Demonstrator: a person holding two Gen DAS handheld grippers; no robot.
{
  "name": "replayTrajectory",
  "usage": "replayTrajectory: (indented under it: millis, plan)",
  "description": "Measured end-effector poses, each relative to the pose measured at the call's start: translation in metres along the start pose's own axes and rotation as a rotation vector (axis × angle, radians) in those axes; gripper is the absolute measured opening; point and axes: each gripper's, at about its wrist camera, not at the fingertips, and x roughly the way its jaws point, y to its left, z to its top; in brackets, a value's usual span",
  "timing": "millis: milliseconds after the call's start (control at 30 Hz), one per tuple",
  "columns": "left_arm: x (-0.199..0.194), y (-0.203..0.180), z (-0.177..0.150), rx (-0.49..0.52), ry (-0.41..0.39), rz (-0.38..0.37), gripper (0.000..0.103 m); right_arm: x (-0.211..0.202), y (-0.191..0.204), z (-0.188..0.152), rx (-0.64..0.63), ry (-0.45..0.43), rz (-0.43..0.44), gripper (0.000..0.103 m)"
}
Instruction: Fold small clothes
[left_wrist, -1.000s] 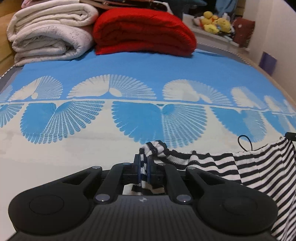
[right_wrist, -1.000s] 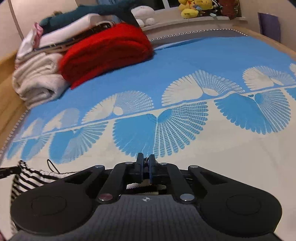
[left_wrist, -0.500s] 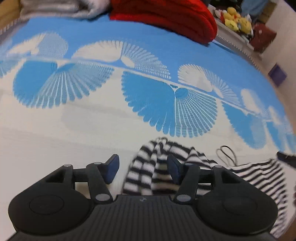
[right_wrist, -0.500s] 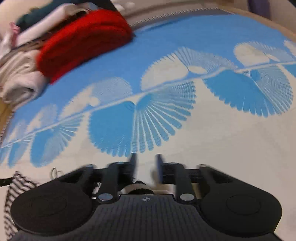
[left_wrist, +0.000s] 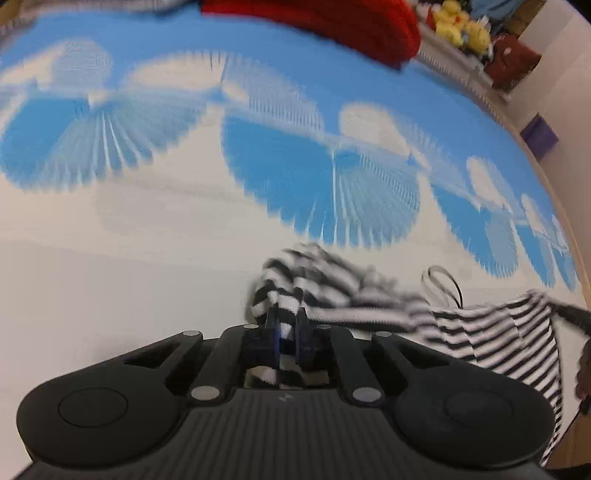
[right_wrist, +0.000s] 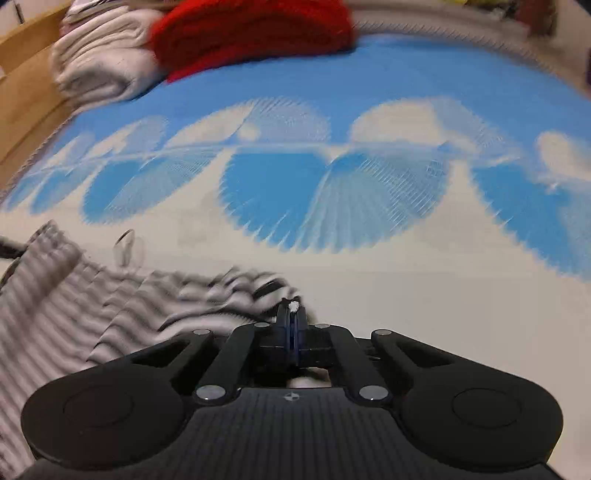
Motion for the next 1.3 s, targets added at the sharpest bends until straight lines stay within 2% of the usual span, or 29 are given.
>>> replayTrajectory:
  millis: [33,100,167,233,300,333,400,467,533,667,767,833,867,933,1000,1067,1133,1200,1267,1300]
  plan:
    - [-0.007,-0.001,0.003,0.003,-0.043,-0.016,0.006,-0.008,-0.010,0.009,0.090,-0.071,-0.038,0.000]
    - [-0.015,-0.009,0.006,0.023,-0.111,-0.030,0.006,-0.011,-0.021,0.016,0.189,-0.127,-0.097,0.000]
    - [-0.006,-0.019,0.002,0.082,-0.094,0.036,0.006,0.005,-0.017,0.013,0.179,-0.078,-0.134,0.000]
    - [0.013,-0.021,-0.004,0.100,-0.018,0.098,0.006,0.028,-0.010,0.005,0.150,0.007,-0.145,0.000]
    - [0.022,-0.018,-0.009,0.089,0.037,0.110,0.018,0.050,-0.006,-0.007,0.135,0.121,-0.142,0.002]
    - [0.019,-0.016,-0.009,0.082,0.040,0.115,0.022,0.049,-0.004,-0.009,0.128,0.109,-0.156,0.002]
    - [0.004,-0.013,-0.008,0.055,0.020,0.110,0.026,0.033,-0.004,-0.002,0.150,0.080,-0.163,0.010]
    - [-0.019,-0.007,-0.008,0.012,-0.005,0.066,0.026,0.003,-0.010,0.001,0.211,0.032,-0.097,0.019]
    - [-0.044,-0.004,-0.014,-0.016,-0.010,0.025,0.026,-0.030,-0.016,0.000,0.231,0.011,-0.035,0.038]
    - [-0.081,-0.002,-0.038,-0.023,0.048,0.027,0.026,-0.092,-0.026,-0.016,0.231,0.008,-0.004,0.042]
    - [-0.100,0.009,-0.071,-0.039,0.103,0.014,0.031,-0.120,-0.031,-0.053,0.250,0.082,0.048,0.048]
    - [-0.099,0.020,-0.094,-0.074,0.146,0.018,0.033,-0.126,-0.031,-0.081,0.252,0.142,0.058,0.052]
    - [-0.094,0.026,-0.105,-0.101,0.175,0.013,0.033,-0.125,-0.032,-0.094,0.246,0.146,0.046,0.052]
    - [-0.079,0.039,-0.124,-0.161,0.279,0.002,0.033,-0.120,-0.034,-0.114,0.277,0.246,0.077,0.052]
    - [-0.076,0.042,-0.129,-0.147,0.281,0.017,0.035,-0.120,-0.029,-0.123,0.243,0.257,0.079,0.053]
    - [-0.073,0.045,-0.131,-0.151,0.285,0.007,0.041,-0.116,-0.025,-0.130,0.203,0.283,0.048,0.055]
    - [-0.069,0.048,-0.135,-0.175,0.304,0.008,0.041,-0.109,-0.024,-0.135,0.200,0.320,0.037,0.056]
    - [-0.069,0.047,-0.134,-0.175,0.299,-0.014,0.040,-0.109,-0.021,-0.134,0.195,0.313,0.036,0.056]
    - [-0.071,0.045,-0.133,-0.157,0.290,-0.057,0.037,-0.111,-0.018,-0.131,0.185,0.288,0.067,0.050]
    - [-0.072,0.044,-0.133,-0.147,0.284,-0.078,0.022,-0.113,-0.016,-0.131,0.174,0.276,0.078,0.035]
